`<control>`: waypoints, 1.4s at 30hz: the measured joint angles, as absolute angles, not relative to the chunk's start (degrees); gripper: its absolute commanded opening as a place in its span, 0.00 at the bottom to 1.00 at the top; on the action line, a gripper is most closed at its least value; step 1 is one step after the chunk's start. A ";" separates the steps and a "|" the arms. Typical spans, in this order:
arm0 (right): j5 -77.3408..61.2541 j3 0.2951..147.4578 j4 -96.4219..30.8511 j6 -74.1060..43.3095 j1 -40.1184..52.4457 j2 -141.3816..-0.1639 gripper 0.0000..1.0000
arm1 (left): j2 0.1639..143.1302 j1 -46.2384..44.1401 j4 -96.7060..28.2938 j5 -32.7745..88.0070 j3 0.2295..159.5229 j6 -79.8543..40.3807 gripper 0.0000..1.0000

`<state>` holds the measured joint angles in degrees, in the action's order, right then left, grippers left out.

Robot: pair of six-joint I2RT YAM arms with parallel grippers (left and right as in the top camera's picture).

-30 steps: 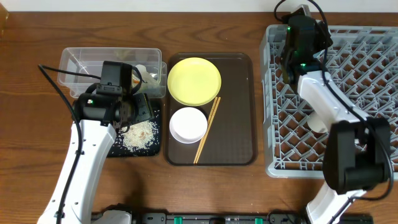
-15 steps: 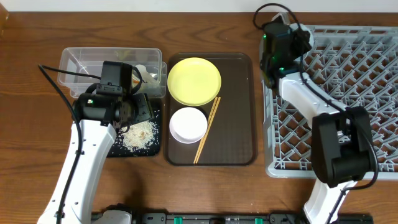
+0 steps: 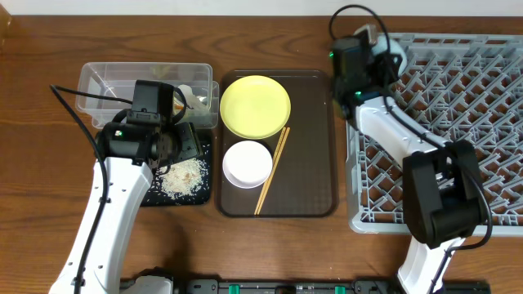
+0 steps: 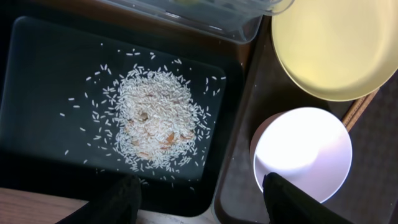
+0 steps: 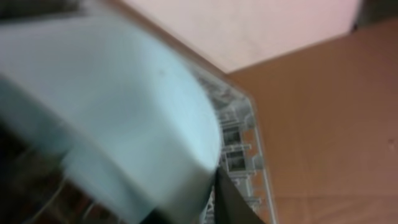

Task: Sort waste into correct bins and load items into the dishwasher rack
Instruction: 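Move the right gripper to the white bowl and grasp its rim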

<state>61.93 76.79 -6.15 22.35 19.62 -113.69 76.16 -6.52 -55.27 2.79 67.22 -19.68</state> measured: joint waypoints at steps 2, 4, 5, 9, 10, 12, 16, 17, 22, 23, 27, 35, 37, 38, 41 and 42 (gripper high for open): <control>58.94 76.66 -12.34 17.39 20.21 -113.03 0.29 | 76.16 -6.52 -55.29 2.79 67.22 -19.68 0.66; 54.15 76.60 -17.08 12.75 20.29 -111.68 0.34 | 76.16 -6.52 -55.29 2.79 67.22 -19.68 0.66; 51.66 76.51 -18.76 10.68 20.27 -110.85 0.38 | 76.16 -6.52 -55.29 2.79 67.22 -19.68 0.66; 42.02 76.31 -24.01 4.75 20.25 -104.88 0.56 | 76.16 -6.52 -55.31 2.79 67.22 -19.68 0.66; 40.07 76.31 -24.91 4.01 20.27 -103.24 0.57 | 76.16 -6.52 -55.27 2.76 67.22 -19.68 0.66; 34.74 76.31 -27.44 2.83 20.27 -98.94 0.59 | 76.16 -6.52 -55.29 2.76 67.22 -19.68 0.66; 19.33 76.34 -31.07 1.54 20.34 -91.53 0.61 | 76.16 -6.52 -55.33 2.74 67.22 -19.68 0.66; 14.17 76.36 -31.92 1.15 20.40 -90.32 0.62 | 76.16 -6.52 -55.51 2.57 67.22 -19.70 0.66; -5.93 76.36 -36.32 -1.43 22.13 -90.02 0.64 | 76.16 -6.26 -58.15 -0.56 67.22 -20.51 0.66; -8.80 76.36 -37.36 -1.96 22.76 -90.50 0.64 | 76.16 -5.87 -59.05 -1.34 67.22 -21.04 0.66; -15.97 76.36 -40.40 -2.96 26.94 -93.62 0.61 | 76.16 -2.68 -61.01 -3.46 67.22 -22.61 0.66; -19.77 76.34 -40.80 -6.37 34.50 -104.07 0.47 | 76.16 0.71 -61.28 -4.91 67.22 -23.81 0.66; -19.53 76.34 -40.53 -8.01 35.64 -106.72 0.43 | 76.16 0.71 -61.28 -4.89 67.22 -23.81 0.66; -19.29 76.34 -40.36 -8.86 36.16 -108.14 0.40 | 76.16 0.71 -61.25 -4.91 67.22 -23.83 0.66; -18.57 76.34 -39.29 -11.14 37.39 -111.68 0.25 | 76.16 0.71 -61.28 -4.91 67.22 -23.83 0.66; -18.41 76.34 -39.18 -12.03 37.56 -112.53 0.19 | 76.16 0.71 -61.28 -4.91 67.22 -23.83 0.66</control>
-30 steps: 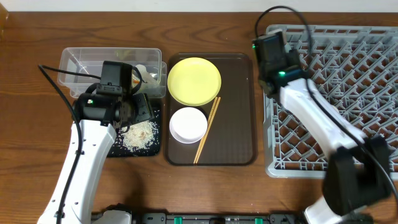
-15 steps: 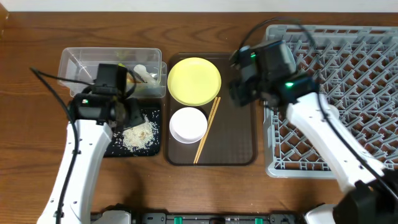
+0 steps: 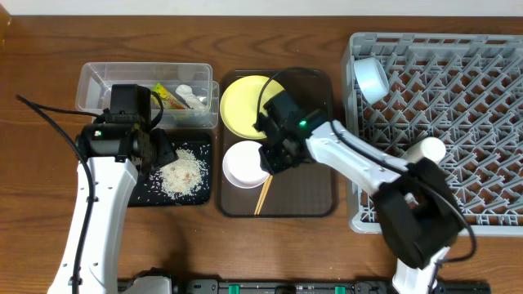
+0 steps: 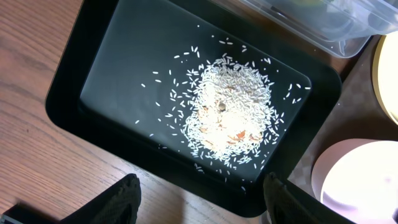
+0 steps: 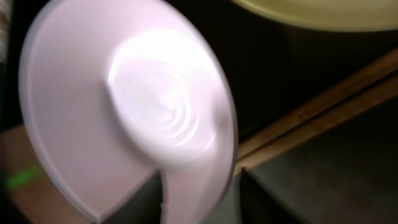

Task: Sort waste into correct bins and load items into the dishwasher rack
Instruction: 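Move the right gripper to the white bowl and grasp its rim, then carry the white bowl into the rack and set it down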

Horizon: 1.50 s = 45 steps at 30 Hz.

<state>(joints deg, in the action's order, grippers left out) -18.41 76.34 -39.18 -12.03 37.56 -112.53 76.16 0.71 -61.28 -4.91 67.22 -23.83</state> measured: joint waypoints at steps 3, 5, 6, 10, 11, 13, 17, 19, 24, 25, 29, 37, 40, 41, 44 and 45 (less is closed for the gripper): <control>-18.22 76.31 -38.52 -13.19 37.67 -113.80 0.01 | 76.16 0.71 -61.30 -4.89 67.22 -23.83 0.66; -18.00 76.34 -38.00 -14.00 37.41 -113.71 0.01 | 76.16 0.71 -61.28 -4.91 67.22 -23.88 0.66; -17.87 76.34 -37.80 -14.11 37.30 -113.67 0.01 | 76.16 0.71 -61.28 -4.91 67.22 -23.90 0.66; -16.10 76.69 -39.55 -14.17 34.94 -111.83 0.01 | 76.16 0.71 -61.28 -4.89 67.22 -24.01 0.66; -15.22 76.93 -40.16 -14.24 33.80 -110.83 0.01 | 76.16 0.71 -61.28 -4.89 67.22 -24.01 0.66; -13.06 77.43 -40.73 -14.26 30.79 -107.63 0.01 | 76.16 0.71 -61.28 -4.89 67.22 -24.01 0.66; -6.61 78.70 -40.42 -13.98 23.92 -98.78 0.01 | 76.16 0.71 -61.28 -4.89 67.22 -24.01 0.66; -1.41 79.18 -39.48 -13.06 20.62 -94.41 0.01 | 76.16 0.71 -61.25 -4.89 67.22 -24.01 0.66; 14.85 79.83 -35.16 -6.42 13.13 -87.70 0.01 | 76.16 0.71 -61.12 -4.89 67.22 -24.01 0.66; 17.67 79.88 -34.09 -4.78 12.08 -87.37 0.01 | 76.16 0.71 -61.10 -4.89 67.22 -24.01 0.66; 29.10 79.88 -29.34 2.96 7.84 -87.88 0.01 | 76.16 0.71 -61.10 -4.89 67.22 -24.01 0.66; 44.56 79.88 -15.79 16.08 2.31 -93.03 0.01 | 76.16 0.71 -60.97 -4.82 67.22 -24.01 0.66; 49.52 79.85 -9.89 20.49 1.67 -97.32 0.01 | 76.16 0.71 -60.97 -4.69 67.22 -24.01 0.66; 51.16 79.88 -7.16 21.78 1.65 -98.98 0.01 | 76.16 0.71 -61.01 -4.67 67.22 -24.01 0.66; 55.00 79.88 -1.13 25.47 1.65 -103.88 0.01 | 76.16 0.71 -60.95 -4.67 67.22 -24.01 0.66; 55.75 79.88 -0.01 26.41 1.65 -105.08 0.01 | 76.16 0.71 -60.90 -4.67 67.22 -24.01 0.66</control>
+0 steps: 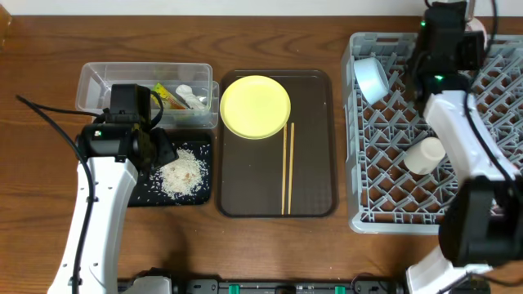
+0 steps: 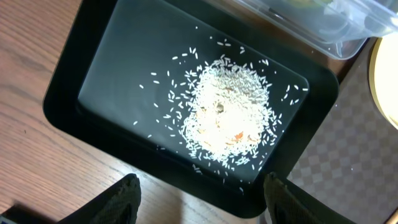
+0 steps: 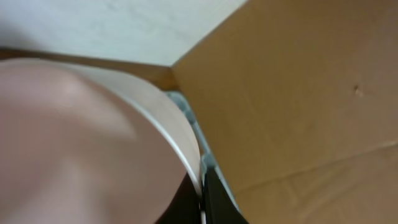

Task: Sort waste into correct bins and load items into the dishwasher rack
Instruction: 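Carry the white bowl into the rack and set it down, then open the right gripper and move it back over the brown tray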

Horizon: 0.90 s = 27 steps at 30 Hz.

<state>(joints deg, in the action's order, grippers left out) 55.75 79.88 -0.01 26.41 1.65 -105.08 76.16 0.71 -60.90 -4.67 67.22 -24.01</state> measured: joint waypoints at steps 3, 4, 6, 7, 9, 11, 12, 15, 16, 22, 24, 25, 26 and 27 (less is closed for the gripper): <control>58.22 79.88 2.48 28.56 1.67 -108.57 0.01 | 76.16 0.71 -60.90 -4.69 67.22 -24.01 0.66; 59.13 79.88 3.44 28.99 1.67 -109.51 0.01 | 76.16 0.71 -60.93 -4.69 67.22 -24.01 0.66; 61.10 79.88 4.56 29.58 1.67 -111.37 0.01 | 76.16 0.71 -60.90 -4.67 67.22 -24.01 0.66; 61.69 79.88 4.62 29.76 1.67 -112.01 0.01 | 76.16 0.71 -60.90 -4.69 67.22 -24.01 0.66; 62.85 79.88 4.60 30.15 1.69 -113.38 0.01 | 76.16 0.71 -60.90 -4.69 67.22 -24.01 0.66; 63.70 79.88 4.34 30.13 1.93 -114.56 0.01 | 76.16 0.71 -60.90 -4.67 67.22 -24.01 0.66; 64.20 79.88 4.14 29.95 2.13 -114.85 0.01 | 76.16 0.71 -60.88 -4.69 67.22 -24.01 0.66; 64.58 80.09 2.26 28.56 3.29 -114.80 0.01 | 76.16 0.71 -60.84 -4.69 67.22 -24.01 0.66; 64.66 80.12 1.54 27.79 3.75 -114.80 0.01 | 76.16 0.71 -60.82 -4.69 67.22 -24.01 0.66; 64.79 80.68 -5.69 20.95 6.68 -114.78 0.01 | 76.16 0.71 -60.77 -4.69 67.22 -24.01 0.66; 64.88 80.75 -8.78 17.65 7.11 -114.78 0.01 | 76.16 0.71 -60.77 -4.69 67.22 -24.01 0.66; 65.08 80.86 -10.68 15.59 7.40 -114.78 0.02 | 76.16 0.71 -60.71 -4.69 67.22 -24.01 0.66; 65.14 80.86 -12.32 13.52 7.75 -114.74 0.06 | 76.16 0.71 -60.69 -4.69 67.22 -24.01 0.66; 64.88 80.97 -14.48 11.68 7.92 -114.69 0.10 | 76.16 0.71 -60.66 -4.69 67.22 -24.01 0.66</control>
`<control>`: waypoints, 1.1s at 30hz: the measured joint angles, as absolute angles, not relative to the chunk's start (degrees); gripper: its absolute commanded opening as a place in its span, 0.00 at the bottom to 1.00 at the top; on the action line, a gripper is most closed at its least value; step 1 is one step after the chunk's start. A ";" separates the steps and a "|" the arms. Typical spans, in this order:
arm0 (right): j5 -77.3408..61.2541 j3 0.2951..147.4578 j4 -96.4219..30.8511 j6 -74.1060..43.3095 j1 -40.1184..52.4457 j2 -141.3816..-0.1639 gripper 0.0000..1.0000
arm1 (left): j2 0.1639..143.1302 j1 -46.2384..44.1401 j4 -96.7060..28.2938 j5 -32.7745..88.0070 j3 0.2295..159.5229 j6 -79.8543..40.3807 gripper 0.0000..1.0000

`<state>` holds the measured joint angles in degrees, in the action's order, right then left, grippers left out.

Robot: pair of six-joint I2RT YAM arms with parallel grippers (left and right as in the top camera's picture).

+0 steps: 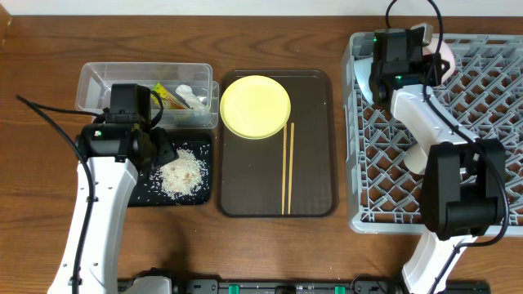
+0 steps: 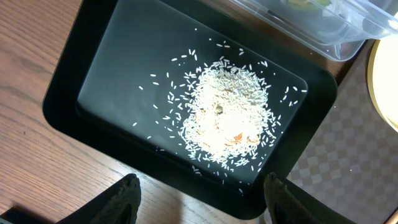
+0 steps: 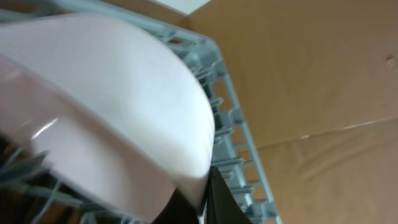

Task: Sort waste into correct bins and load items into the dishwasher rack
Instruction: 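Open the right gripper and move it back over the brown tray, then lower the right gripper onto the wooden chopsticks and grasp one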

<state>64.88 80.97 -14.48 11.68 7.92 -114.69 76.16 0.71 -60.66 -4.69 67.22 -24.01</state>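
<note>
My right gripper (image 1: pixel 429 51) is shut on the rim of a white bowl (image 1: pixel 447 55) at the back left of the grey dishwasher rack (image 1: pixel 490 122). In the right wrist view the bowl (image 3: pixel 124 99) fills the frame, its rim pinched between the dark fingers (image 3: pixel 217 199), with rack bars (image 3: pixel 239 143) just behind. A second pale bowl (image 1: pixel 362 82) leans in the rack's left corner. A yellow plate (image 1: pixel 255 106) and a pair of chopsticks (image 1: pixel 286 167) lie on the brown tray (image 1: pixel 315 196). My left gripper (image 2: pixel 202 205) hangs open above the near edge of the black bin (image 2: pixel 81 106) of rice (image 2: pixel 227 118).
A clear plastic bin (image 1: pixel 106 82) with wrappers stands behind the black bin (image 1: pixel 147 196). A white cup (image 1: pixel 413 160) lies in the rack, half hidden by my right arm. Wooden table (image 1: pixel 49 163) surrounds everything; the rack's right half shows bare tines.
My right gripper, still holding the white bowl, has shifted left from the rack's back middle to its back left part. The left arm has not moved.
At first my right gripper held a pale bowl at the rack's back left corner while a white bowl sat on the tray. Then that pale bowl stood in the rack and the gripper was at the white bowl. Later the white bowl was held over the rack, chopsticks shifted.
</note>
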 measured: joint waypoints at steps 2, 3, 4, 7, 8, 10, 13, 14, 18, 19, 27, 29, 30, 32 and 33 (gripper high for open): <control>62.96 80.90 -19.07 8.27 8.56 -114.69 0.16 | 76.16 0.71 -60.69 -4.67 67.22 -24.01 0.66; 60.51 80.77 -22.02 6.26 8.95 -114.69 0.21 | 76.16 0.71 -60.64 -4.69 67.22 -24.01 0.66; 58.39 80.55 -24.08 4.56 9.23 -114.65 0.25 | 76.16 0.71 -60.64 -4.69 67.22 -24.01 0.66; 49.91 80.12 -28.64 -0.16 9.67 -113.19 0.40 | 76.16 0.71 -60.66 -4.69 67.22 -24.01 0.66; 46.78 79.94 -29.69 -1.34 9.67 -112.01 0.48 | 76.16 0.71 -60.66 -4.69 67.22 -24.01 0.66; 41.34 79.77 -31.09 -3.33 9.65 -108.62 0.53 | 76.16 0.71 -60.66 -4.67 67.22 -24.01 0.66; 34.50 79.77 -32.40 -4.84 9.67 -102.02 0.55 | 76.16 0.71 -60.64 -4.69 67.22 -24.01 0.66; 31.29 79.77 -33.23 -5.26 9.87 -99.15 0.55 | 76.16 0.71 -60.66 -4.67 67.22 -24.01 0.66; 16.47 79.94 -37.54 -6.39 11.27 -90.30 0.52 | 76.16 0.71 -60.66 -4.67 67.22 -24.01 0.66; 12.21 80.09 -38.87 -6.81 12.01 -88.95 0.52 | 76.16 0.71 -60.62 -4.69 67.22 -24.01 0.66; -4.54 80.14 -50.19 -13.34 21.52 -91.20 0.51 | 76.16 0.71 -60.64 -4.69 67.22 -24.01 0.67; -5.56 80.07 -50.74 -14.46 23.92 -92.99 0.48 | 76.16 0.71 -60.64 -4.69 67.22 -24.01 0.66; -5.78 80.03 -50.94 -15.03 25.26 -94.11 0.47 | 76.16 0.71 -60.64 -4.69 67.22 -24.01 0.67; -5.87 79.92 -51.09 -16.45 27.62 -96.62 0.44 | 76.16 0.71 -60.64 -4.69 67.22 -24.01 0.67; -5.74 79.85 -51.09 -17.21 28.75 -98.00 0.42 | 76.16 0.71 -60.64 -4.69 67.22 -24.01 0.66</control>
<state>-5.74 79.85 -51.09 -17.21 28.75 -98.00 76.16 0.71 -60.64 -4.69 67.22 -24.01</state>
